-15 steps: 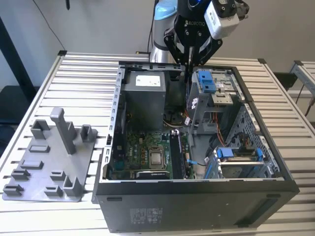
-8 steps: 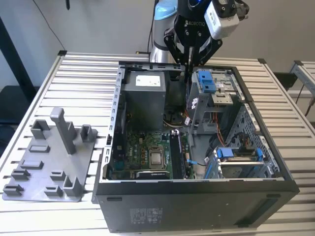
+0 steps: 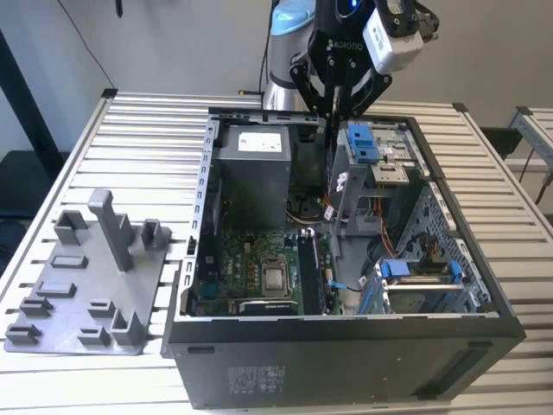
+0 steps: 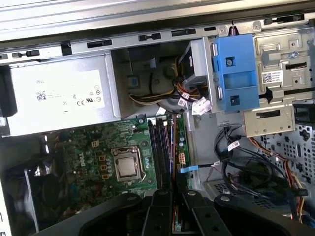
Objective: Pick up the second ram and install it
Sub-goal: 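Insert the second ram into the second slot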
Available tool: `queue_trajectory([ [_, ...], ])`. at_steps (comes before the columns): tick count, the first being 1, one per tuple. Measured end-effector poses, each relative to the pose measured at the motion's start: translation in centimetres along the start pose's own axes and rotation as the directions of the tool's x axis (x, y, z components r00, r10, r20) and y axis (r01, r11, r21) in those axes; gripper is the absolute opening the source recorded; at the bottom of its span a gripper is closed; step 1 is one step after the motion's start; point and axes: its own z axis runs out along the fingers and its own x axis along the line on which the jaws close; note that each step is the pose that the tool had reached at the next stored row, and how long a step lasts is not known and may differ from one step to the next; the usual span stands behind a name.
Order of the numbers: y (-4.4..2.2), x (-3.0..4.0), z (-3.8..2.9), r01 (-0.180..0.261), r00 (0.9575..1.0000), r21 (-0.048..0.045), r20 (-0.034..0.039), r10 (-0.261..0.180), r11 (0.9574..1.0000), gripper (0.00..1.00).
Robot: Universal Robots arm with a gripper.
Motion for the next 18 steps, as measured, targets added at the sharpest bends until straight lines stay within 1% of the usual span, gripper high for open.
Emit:
queue_trajectory([
  [6, 0.01, 0.02, 0.6, 0.017, 0.9999, -0.0005, 0.0002, -0.017, 0.9999, 0.14],
  [15, 0.01, 0.03, 0.76, 0.017, 0.9999, -0.0006, 0.0002, -0.017, 0.9999, 0.14],
  [18, 0.01, 0.04, 1.02, 0.032, 0.9995, -0.0014, 0.0004, -0.032, 0.9995, 0.14],
])
